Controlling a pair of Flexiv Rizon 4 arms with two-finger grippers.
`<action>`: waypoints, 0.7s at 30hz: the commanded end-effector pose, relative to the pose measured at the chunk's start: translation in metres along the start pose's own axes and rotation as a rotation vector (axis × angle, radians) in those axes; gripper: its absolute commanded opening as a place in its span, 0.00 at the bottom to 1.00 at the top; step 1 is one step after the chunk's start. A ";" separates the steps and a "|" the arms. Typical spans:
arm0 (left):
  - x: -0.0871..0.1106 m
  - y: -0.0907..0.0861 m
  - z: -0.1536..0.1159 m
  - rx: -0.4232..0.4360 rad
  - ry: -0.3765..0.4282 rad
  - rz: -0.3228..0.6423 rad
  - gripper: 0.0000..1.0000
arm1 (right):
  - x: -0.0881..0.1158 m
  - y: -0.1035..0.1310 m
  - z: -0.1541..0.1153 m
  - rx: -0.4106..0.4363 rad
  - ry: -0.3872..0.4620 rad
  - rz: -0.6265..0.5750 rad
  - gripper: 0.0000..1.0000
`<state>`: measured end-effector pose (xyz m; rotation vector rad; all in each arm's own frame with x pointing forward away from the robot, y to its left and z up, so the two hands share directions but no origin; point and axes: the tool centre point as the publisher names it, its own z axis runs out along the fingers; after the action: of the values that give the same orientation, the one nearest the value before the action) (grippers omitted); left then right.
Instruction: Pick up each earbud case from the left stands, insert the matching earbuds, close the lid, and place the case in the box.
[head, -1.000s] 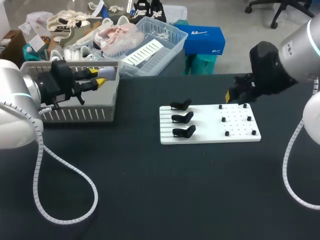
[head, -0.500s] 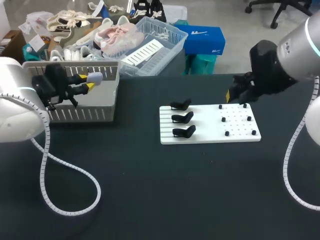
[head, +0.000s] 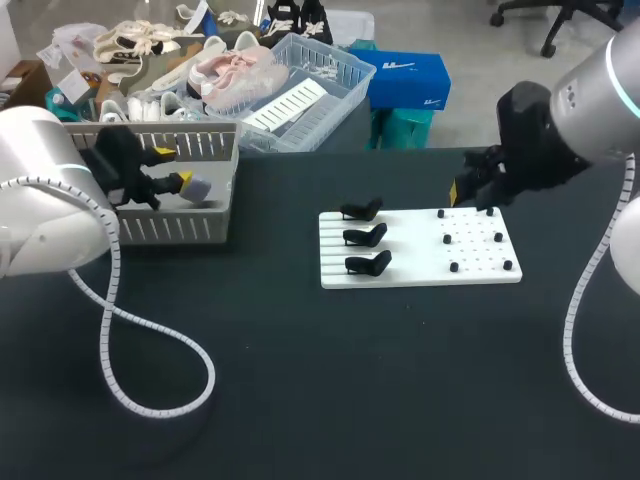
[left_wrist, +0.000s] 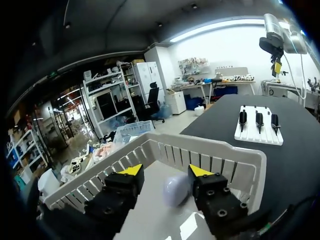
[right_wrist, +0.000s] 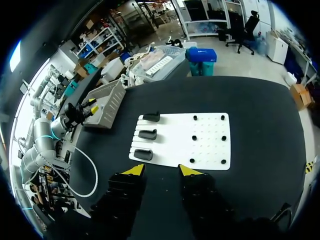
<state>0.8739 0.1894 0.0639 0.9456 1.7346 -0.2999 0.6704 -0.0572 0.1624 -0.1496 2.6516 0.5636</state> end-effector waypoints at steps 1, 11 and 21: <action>-0.005 -0.007 -0.008 -0.093 -0.021 -0.011 1.00 | 0.003 0.001 0.002 0.002 -0.008 0.001 0.38; -0.048 -0.042 -0.015 -0.025 -0.135 0.037 1.00 | 0.012 0.004 0.003 -0.008 -0.020 0.003 0.40; -0.056 -0.063 -0.008 0.018 -0.135 0.043 1.00 | 0.027 -0.013 -0.014 -0.085 -0.180 -0.088 0.46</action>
<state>0.8318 0.1346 0.1019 1.0127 1.5807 -0.4141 0.6591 -0.0638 0.1615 -0.2363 2.5323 0.6312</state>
